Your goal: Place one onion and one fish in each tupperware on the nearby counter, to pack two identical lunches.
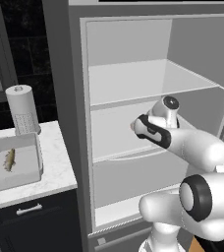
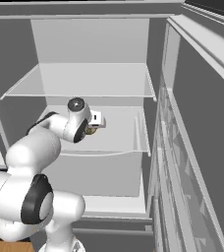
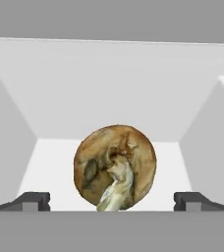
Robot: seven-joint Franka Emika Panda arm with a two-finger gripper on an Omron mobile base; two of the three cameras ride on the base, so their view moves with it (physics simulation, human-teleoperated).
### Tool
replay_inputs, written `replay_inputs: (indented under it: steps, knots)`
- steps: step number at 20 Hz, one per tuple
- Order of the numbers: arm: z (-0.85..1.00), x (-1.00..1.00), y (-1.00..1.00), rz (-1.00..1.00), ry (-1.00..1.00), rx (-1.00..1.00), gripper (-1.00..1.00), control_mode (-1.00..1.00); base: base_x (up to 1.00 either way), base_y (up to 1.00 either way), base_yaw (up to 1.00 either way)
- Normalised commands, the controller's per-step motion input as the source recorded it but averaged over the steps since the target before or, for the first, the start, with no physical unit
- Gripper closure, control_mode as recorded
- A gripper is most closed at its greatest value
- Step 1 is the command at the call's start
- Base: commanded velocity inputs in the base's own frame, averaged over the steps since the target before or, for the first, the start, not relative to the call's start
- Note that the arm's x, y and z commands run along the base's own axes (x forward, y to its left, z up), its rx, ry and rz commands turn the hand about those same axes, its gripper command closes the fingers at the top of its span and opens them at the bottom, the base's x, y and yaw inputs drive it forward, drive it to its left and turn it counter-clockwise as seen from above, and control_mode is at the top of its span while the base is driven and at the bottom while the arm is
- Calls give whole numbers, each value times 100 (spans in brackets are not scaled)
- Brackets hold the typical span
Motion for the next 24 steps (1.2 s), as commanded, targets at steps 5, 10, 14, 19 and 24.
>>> replay_inputs:
  steps: [5,10,14,19,24]
  knots:
    - [-5,0,0,0,-7,0,-100,-100,0,0,0]
    - [-12,0,0,0,0,0,-100,-100,0,0,0]
    - [-9,0,0,0,0,0,-100,-100,0,0,0]
    - [-2,2,0,0,0,0,-100,-100,0,0,0]
    - [0,15,0,0,0,0,-100,-100,0,0,0]
